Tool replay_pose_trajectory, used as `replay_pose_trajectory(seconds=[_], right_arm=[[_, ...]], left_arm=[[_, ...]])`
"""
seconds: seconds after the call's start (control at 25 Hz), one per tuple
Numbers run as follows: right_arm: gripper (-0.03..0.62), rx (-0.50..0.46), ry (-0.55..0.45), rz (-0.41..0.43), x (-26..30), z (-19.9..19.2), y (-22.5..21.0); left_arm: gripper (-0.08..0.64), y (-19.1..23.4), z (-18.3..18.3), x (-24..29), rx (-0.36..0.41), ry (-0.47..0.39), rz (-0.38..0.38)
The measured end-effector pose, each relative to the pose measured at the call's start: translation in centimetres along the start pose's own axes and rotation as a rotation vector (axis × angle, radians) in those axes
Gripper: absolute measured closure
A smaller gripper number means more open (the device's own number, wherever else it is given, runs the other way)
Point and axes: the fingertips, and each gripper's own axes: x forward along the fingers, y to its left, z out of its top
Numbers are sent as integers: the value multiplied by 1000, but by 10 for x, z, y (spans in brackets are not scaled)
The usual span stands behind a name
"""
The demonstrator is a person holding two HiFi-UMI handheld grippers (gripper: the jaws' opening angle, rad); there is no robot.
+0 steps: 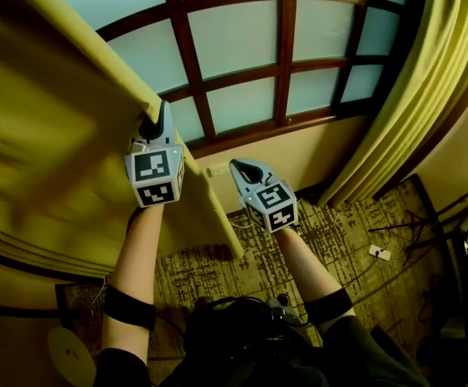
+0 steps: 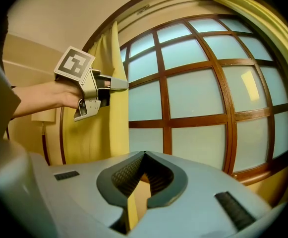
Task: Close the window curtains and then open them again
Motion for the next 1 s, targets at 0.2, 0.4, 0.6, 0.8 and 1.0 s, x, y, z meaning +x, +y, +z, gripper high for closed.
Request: replay_pose_trajectory(seconds=[0.2, 0.4, 0.6, 0.8, 1.0], right_arm=[[592, 9, -1, 5, -11, -4, -31], [592, 18, -2, 20, -35, -2, -58], [592, 16, -3, 28, -67, -4, -87], [592, 20, -5, 21, -96, -6, -118], [592, 39, -5, -6, -110, -8, -142]], left_arm=[[560, -32, 14, 20, 4, 3, -5], [560, -68, 25, 35, 11, 12, -3], [560, -109, 38, 46, 7, 19, 3], [560, -149, 55, 63, 11, 17, -2], [560, -183, 69, 80, 19, 6, -43]])
